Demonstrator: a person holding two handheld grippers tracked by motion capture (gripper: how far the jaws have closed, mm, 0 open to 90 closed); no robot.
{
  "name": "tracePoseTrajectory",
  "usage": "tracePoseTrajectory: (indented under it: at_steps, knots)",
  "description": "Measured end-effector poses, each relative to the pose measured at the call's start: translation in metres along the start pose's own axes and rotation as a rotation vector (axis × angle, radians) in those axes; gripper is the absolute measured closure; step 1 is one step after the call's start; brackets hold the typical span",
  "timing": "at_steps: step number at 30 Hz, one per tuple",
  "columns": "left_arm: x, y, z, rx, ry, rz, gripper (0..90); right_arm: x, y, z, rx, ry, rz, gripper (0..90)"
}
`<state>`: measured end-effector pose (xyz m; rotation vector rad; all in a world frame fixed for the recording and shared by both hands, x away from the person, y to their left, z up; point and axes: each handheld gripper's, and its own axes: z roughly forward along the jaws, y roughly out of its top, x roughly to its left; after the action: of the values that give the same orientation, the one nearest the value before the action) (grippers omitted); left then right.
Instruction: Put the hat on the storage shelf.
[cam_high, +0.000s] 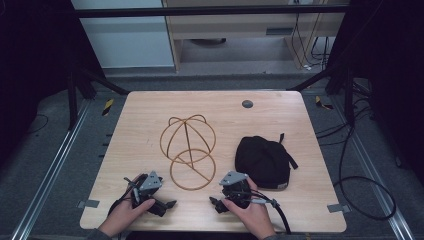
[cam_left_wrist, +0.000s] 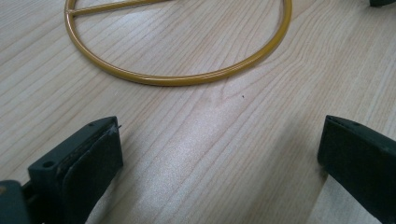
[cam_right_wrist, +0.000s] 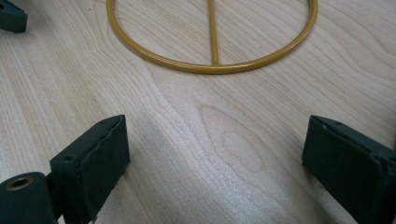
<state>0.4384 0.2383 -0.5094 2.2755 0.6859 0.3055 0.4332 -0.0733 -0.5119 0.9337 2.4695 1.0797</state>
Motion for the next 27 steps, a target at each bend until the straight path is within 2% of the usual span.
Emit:
tracePoseTrajectory:
  at_steps: [11, 15, 16, 19, 23, 24, 25, 26, 27]
  knots:
    - [0.0, 0.0, 0.0, 0.001, 0.0, 0.002, 0.0, 0.001, 0.0, 0.001, 0.006, -0.019, 0.014, 5.3]
    - [0.0, 0.0, 0.0, 0.001, 0.0, 0.002, 0.0, 0.001, 0.001, -0.002, 0.012, -0.018, 0.007, 9.1]
    - [0.0, 0.0, 0.0, 0.0, 0.0, 0.002, 0.0, 0.003, 0.002, -0.007, 0.012, -0.035, 0.004, 9.3]
    - [0.0, 0.0, 0.0, 0.001, 0.0, 0.001, 0.0, 0.004, 0.003, -0.017, -0.008, -0.032, 0.005, 8.9]
    - [0.0, 0.0, 0.0, 0.001, 0.0, 0.002, 0.0, 0.004, 0.0, -0.041, -0.058, -0.095, 0.009, 8.7]
    - [0.0, 0.0, 0.0, 0.0, 0.0, 0.002, 0.0, 0.001, -0.003, -0.05, -0.076, -0.132, 0.022, 8.9]
    - [0.0, 0.0, 0.0, 0.0, 0.0, 0.002, 0.0, 0.001, -0.003, -0.05, -0.076, -0.132, 0.022, 8.9]
    - [0.0, 0.0, 0.0, 0.001, 0.0, 0.002, 0.0, -0.004, -0.007, -0.057, -0.082, -0.167, 0.023, 8.7]
    - [0.0, 0.0, 0.0, 0.001, 0.0, 0.002, 0.0, -0.004, -0.007, -0.057, -0.082, -0.167, 0.023, 8.7]
